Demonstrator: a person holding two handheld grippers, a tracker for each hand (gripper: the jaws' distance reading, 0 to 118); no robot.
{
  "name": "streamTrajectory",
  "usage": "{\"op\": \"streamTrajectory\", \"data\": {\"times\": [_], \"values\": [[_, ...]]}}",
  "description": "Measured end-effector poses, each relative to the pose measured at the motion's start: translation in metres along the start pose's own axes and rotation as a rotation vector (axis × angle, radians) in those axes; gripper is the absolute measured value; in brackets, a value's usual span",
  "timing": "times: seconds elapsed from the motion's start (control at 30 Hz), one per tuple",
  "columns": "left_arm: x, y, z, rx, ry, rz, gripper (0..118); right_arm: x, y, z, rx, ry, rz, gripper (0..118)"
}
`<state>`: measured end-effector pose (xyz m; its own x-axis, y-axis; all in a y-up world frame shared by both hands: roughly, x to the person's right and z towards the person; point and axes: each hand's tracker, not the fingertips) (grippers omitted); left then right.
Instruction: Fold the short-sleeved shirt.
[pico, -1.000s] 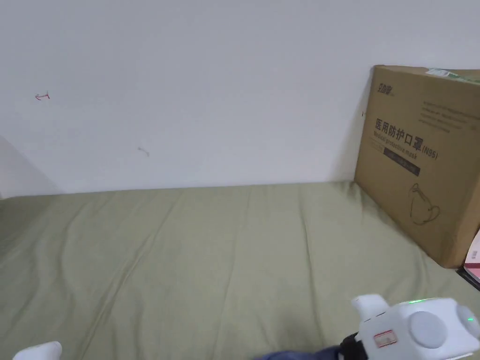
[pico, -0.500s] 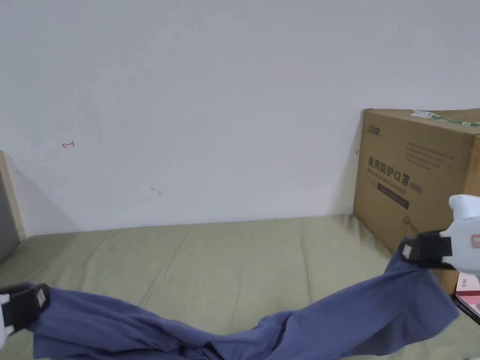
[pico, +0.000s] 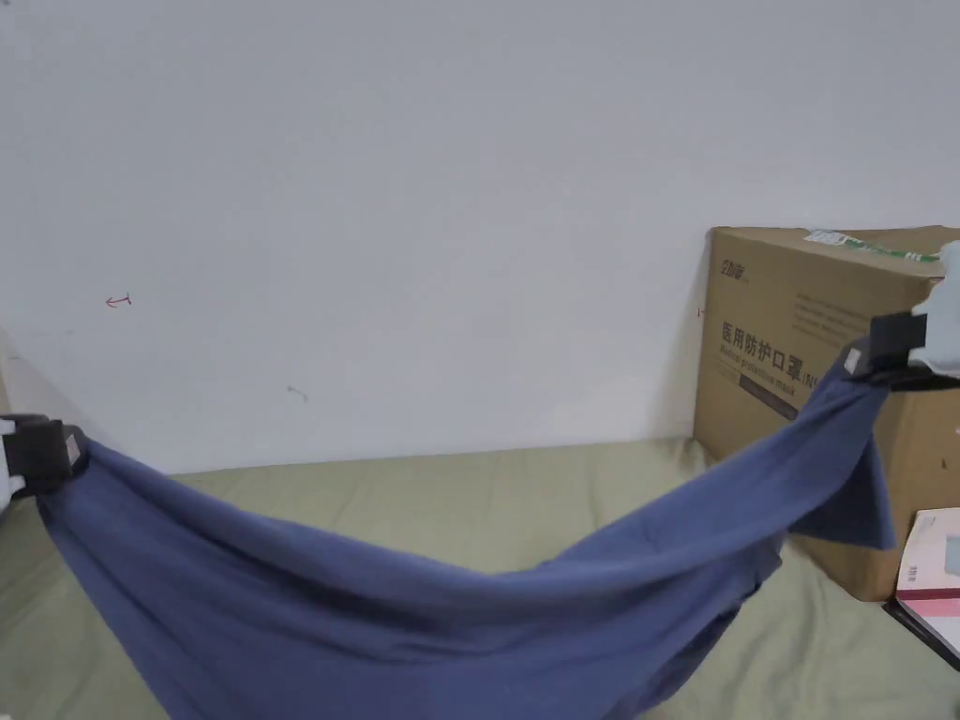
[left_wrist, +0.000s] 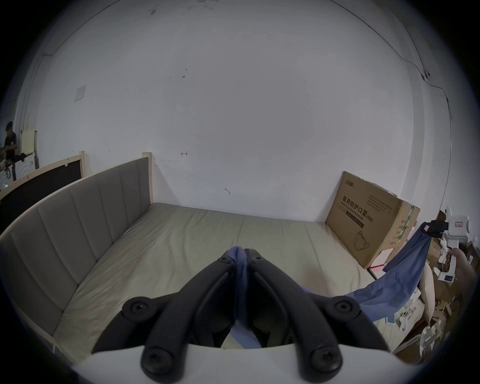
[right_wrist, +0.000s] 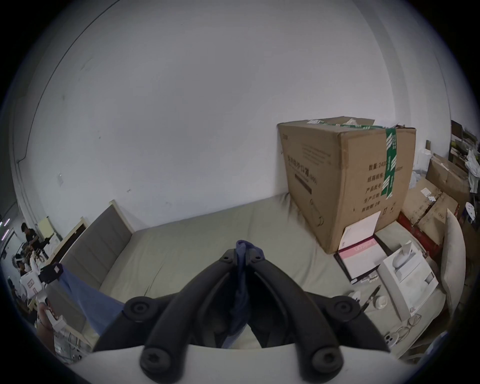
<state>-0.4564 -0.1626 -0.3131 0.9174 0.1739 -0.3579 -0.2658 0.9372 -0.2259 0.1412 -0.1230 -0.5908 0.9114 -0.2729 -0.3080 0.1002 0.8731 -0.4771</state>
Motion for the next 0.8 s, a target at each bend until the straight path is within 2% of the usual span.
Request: {"op": "streamTrajectory", "data": {"times": [0.13,0.33,0.43,0.5,0.63,0.7,0.8], "values": [[0.005,0.022,-0.037,0.005,0.005,0.018,5,0.005,0.032,-0.017,0.051,-0.026,-0.033,3],[0.018,0.051,-0.086,0.023,0.003,0.015,5,0.007,0.071,-0.029,0.155,-0.090,-0.034,3],[0.024,0.053,-0.097,0.043,-0.010,0.013,5,0.015,0.077,-0.023,0.190,-0.103,-0.038,3],[0.024,0.043,-0.105,-0.007,-0.022,0.016,5,0.025,0.068,-0.020,0.191,-0.112,-0.037,3],[0.012,-0.016,-0.116,-0.171,-0.017,0.035,5,0.060,0.007,-0.025,0.067,-0.128,-0.058,3],[0.000,-0.066,-0.117,-0.276,-0.022,0.053,5,0.080,-0.049,-0.033,-0.023,-0.136,-0.079,3],[-0.028,-0.161,-0.116,-0.482,-0.013,0.087,5,0.110,-0.164,-0.048,-0.244,-0.172,-0.110,3]]}}
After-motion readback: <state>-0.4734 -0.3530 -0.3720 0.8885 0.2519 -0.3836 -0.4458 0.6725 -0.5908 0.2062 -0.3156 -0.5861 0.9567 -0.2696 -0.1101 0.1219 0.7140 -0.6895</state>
